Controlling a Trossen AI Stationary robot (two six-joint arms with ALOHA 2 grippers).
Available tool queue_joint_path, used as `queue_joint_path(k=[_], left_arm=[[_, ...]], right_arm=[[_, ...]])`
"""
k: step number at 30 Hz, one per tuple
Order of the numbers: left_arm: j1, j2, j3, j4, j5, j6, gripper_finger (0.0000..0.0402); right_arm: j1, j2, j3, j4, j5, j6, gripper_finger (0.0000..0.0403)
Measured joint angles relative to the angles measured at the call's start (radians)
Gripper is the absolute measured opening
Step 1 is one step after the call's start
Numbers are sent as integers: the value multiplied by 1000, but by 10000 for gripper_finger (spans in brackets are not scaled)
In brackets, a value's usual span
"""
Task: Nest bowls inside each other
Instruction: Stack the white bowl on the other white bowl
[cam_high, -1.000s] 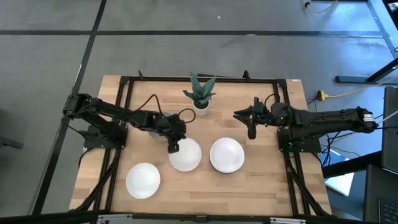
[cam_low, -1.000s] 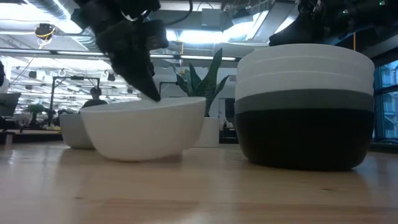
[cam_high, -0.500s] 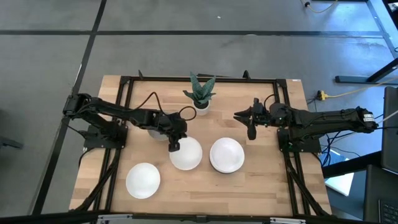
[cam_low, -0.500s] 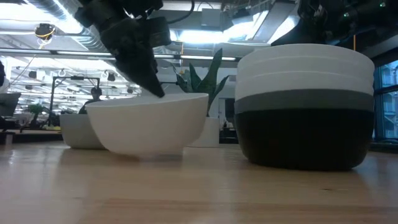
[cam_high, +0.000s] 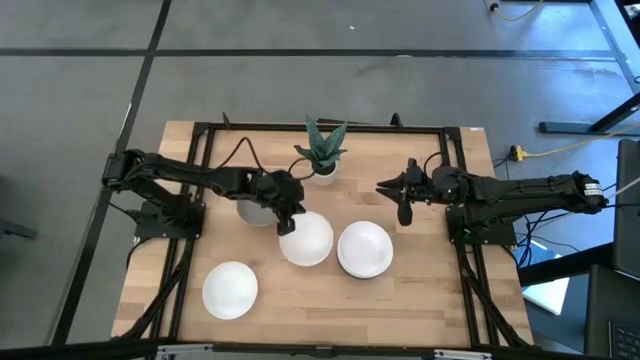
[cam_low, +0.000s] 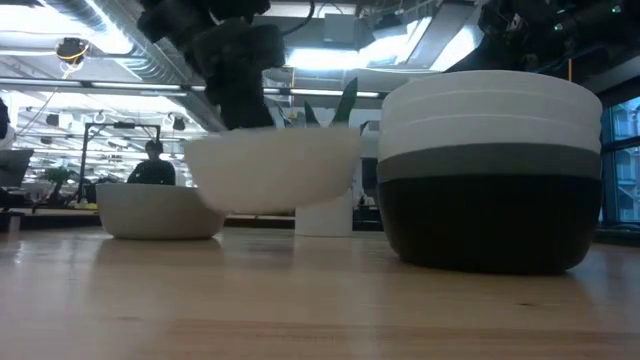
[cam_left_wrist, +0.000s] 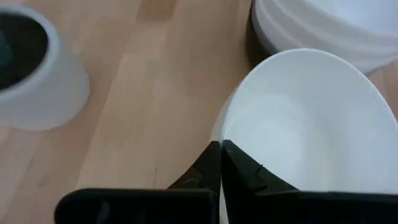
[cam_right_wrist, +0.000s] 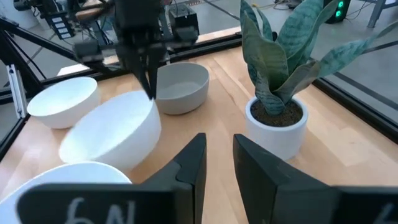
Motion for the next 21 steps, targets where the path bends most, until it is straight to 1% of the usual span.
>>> queue_joint_path(k=[4, 7, 13, 16, 21], left_arm=[[34, 0, 94, -102, 15, 9, 0], [55, 0, 167, -150, 53, 28, 0], [71, -1, 298, -149, 161, 40, 0], [69, -1, 361, -145, 186, 53, 0], [48, 4, 456, -133, 188, 84, 0]], right_arm=[[0, 0, 0, -13, 0, 3, 81], [0, 0, 0, -15, 0, 4, 81], [0, 0, 0, -15, 0, 3, 81], [0, 0, 0, -15, 0, 2, 81], [0, 0, 0, -15, 0, 0, 81]])
